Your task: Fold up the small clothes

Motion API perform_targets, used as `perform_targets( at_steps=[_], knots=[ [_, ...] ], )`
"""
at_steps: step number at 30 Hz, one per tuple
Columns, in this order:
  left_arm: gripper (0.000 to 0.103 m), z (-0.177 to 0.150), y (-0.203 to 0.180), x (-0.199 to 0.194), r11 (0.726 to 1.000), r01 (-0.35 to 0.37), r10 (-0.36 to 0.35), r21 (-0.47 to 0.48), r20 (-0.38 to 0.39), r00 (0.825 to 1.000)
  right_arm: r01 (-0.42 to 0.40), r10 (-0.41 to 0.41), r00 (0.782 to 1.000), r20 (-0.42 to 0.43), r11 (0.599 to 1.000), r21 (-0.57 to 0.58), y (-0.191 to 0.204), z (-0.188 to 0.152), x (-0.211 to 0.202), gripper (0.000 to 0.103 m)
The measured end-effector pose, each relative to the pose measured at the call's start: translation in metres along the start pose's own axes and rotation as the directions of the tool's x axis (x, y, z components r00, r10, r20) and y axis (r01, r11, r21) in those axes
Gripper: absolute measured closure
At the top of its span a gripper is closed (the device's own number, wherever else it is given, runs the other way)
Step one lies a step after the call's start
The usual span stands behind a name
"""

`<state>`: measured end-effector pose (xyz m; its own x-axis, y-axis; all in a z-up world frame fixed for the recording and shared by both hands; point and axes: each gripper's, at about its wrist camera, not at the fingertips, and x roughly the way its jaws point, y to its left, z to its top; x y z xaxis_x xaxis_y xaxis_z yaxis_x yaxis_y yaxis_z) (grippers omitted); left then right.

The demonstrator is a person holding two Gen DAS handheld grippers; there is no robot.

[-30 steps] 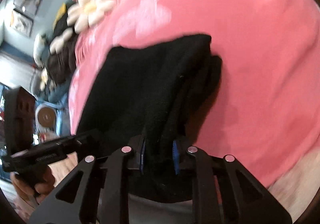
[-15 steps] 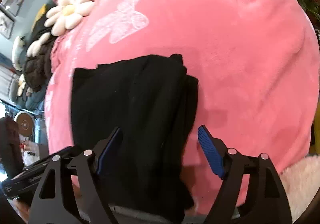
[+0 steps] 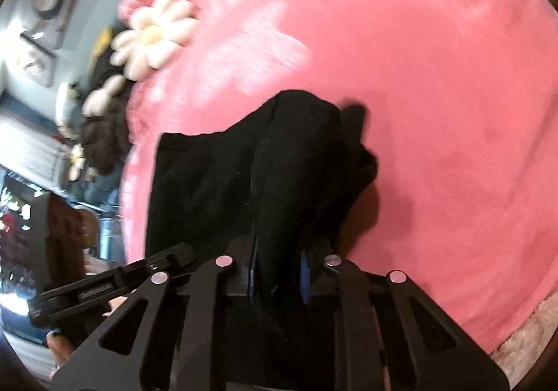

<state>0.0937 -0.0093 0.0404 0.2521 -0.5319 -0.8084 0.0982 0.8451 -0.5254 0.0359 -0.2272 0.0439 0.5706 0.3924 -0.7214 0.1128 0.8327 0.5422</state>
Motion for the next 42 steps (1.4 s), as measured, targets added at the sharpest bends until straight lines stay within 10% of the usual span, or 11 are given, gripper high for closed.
perform_targets(
  at_steps=[3, 6, 7, 9, 11, 15, 28, 33, 35, 38, 42],
  knots=[
    [0.079, 0.005, -0.003, -0.056, 0.998, -0.03, 0.026, 0.055, 0.076, 0.997, -0.064, 0.066, 0.998, 0.021, 0.995, -0.083, 0.047, 0.011, -0.011, 0.086],
    [0.043, 0.014, 0.002, -0.07, 0.983, -0.171, 0.164, 0.068, 0.1, 0.981, -0.035, 0.034, 0.999, -0.024, 0.996, -0.085, 0.058, 0.018, 0.027, 0.076],
    [0.023, 0.017, 0.007, -0.062, 0.957, -0.274, 0.262, 0.098, 0.118, 0.958, 0.019, -0.021, 1.0, -0.023, 0.995, -0.097, 0.054, 0.017, 0.04, 0.07],
    [0.027, 0.014, 0.014, -0.041, 0.901, -0.409, 0.393, 0.14, 0.133, 0.91, 0.2, -0.207, 0.978, -0.041, 0.971, -0.132, 0.049, 0.008, 0.068, 0.071],
    [0.029, 0.009, 0.027, -0.025, 0.874, -0.461, 0.449, 0.154, 0.111, 0.887, 0.119, -0.126, 0.99, -0.066, 0.989, -0.089, 0.047, -0.002, 0.067, 0.071],
    [0.029, -0.001, 0.04, -0.018, 0.906, -0.405, 0.397, 0.127, 0.08, 0.914, 0.145, -0.163, 0.982, -0.096, 0.974, -0.175, 0.06, -0.013, 0.074, 0.068],
    [0.027, 0.006, 0.063, -0.009, 0.924, -0.374, 0.372, 0.084, 0.045, 0.927, 0.169, -0.176, 0.976, -0.129, 0.984, -0.064, 0.052, 0.002, 0.115, 0.039],
    [0.027, 0.018, 0.107, -0.006, 0.976, -0.163, 0.166, -0.141, 0.01, 0.986, 0.151, -0.154, 0.98, -0.124, 0.988, -0.039, 0.05, 0.005, 0.121, 0.033],
    [0.029, 0.022, 0.125, -0.003, 0.973, -0.051, 0.058, -0.224, 0.027, 0.998, 0.126, -0.13, 0.985, -0.114, 0.991, -0.039, 0.051, 0.006, 0.122, 0.039],
    [0.063, 0.026, 0.13, 0.004, 0.972, 0.039, -0.034, -0.23, 0.025, 0.999, 0.08, -0.088, 0.989, -0.117, 0.995, -0.065, 0.056, 0.008, 0.122, 0.084],
    [0.082, 0.027, 0.102, -0.03, 0.99, 0.053, -0.046, -0.13, 0.059, 0.997, -0.007, 0.002, 0.999, -0.05, 0.994, -0.108, 0.087, 0.015, 0.078, 0.087]
  ],
)
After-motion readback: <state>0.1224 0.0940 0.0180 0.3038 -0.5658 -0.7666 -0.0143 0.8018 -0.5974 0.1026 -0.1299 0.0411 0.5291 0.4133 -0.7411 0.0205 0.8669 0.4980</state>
